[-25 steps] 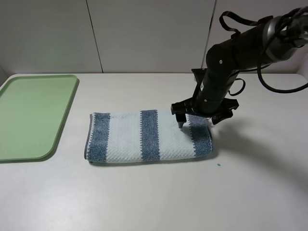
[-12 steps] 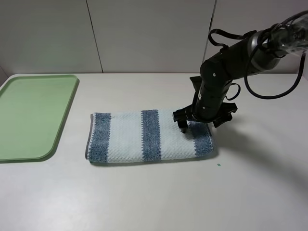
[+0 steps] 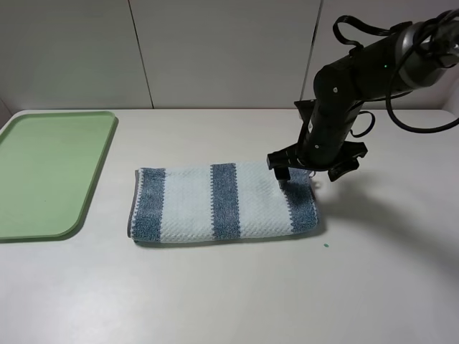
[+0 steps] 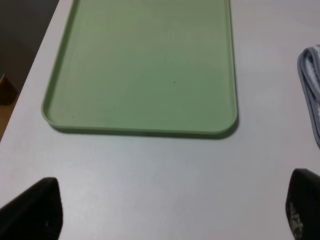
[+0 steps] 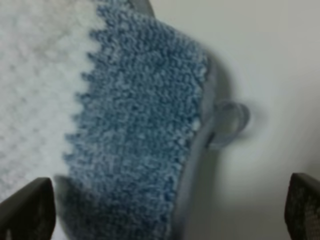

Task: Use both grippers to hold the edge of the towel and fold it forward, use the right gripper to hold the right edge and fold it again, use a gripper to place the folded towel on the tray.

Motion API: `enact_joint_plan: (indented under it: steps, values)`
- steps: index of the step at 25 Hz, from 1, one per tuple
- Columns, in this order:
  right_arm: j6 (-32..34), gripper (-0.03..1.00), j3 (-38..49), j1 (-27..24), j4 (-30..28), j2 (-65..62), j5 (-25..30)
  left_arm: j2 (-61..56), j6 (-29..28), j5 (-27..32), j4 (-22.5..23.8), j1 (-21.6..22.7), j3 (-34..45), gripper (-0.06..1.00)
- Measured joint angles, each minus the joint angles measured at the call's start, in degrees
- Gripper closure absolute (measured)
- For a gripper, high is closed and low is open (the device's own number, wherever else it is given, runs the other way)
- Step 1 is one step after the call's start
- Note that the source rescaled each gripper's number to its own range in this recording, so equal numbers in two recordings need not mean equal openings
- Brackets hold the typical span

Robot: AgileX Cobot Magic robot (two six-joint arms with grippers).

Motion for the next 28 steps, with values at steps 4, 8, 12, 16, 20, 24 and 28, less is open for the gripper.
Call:
enact_joint_plan:
  steps: [4, 8, 12, 16, 20, 24, 28]
  values:
    - [-5.59, -0.03, 0.0, -3.35, 5.92, 0.0, 0.58, 0.0, 0.0, 0.0, 0.0, 0.0, 0.0, 0.07]
    - [-8.05, -0.03, 0.0, -4.56, 7.57, 0.0, 0.58, 0.0, 0.0, 0.0, 0.0, 0.0, 0.0, 0.07]
    - [-8.31, -0.03, -0.01, -4.66, 8.18, 0.86, 0.53, 0.0, 0.0, 0.0, 0.0, 0.0, 0.0, 0.07]
    - [-9.63, -0.03, -0.01, -4.66, 9.75, 3.03, 0.31, 0.0, 0.0, 0.0, 0.0, 0.0, 0.0, 0.07]
    - [-10.14, -0.03, -0.01, -4.66, 10.68, 4.59, -0.71, 0.0, 0.0, -0.01, 0.0, 0.0, 0.0, 0.07]
    - [-10.33, -0.03, -0.24, -4.66, 10.97, 5.92, -1.65, 0.0, 0.0, -0.01, 0.01, 0.0, 0.0, 0.07]
    - [-10.53, -0.03, -0.42, -4.66, 11.03, 6.46, -1.91, 0.0, 0.0, -0.01, 0.01, 0.0, 0.0, 0.07]
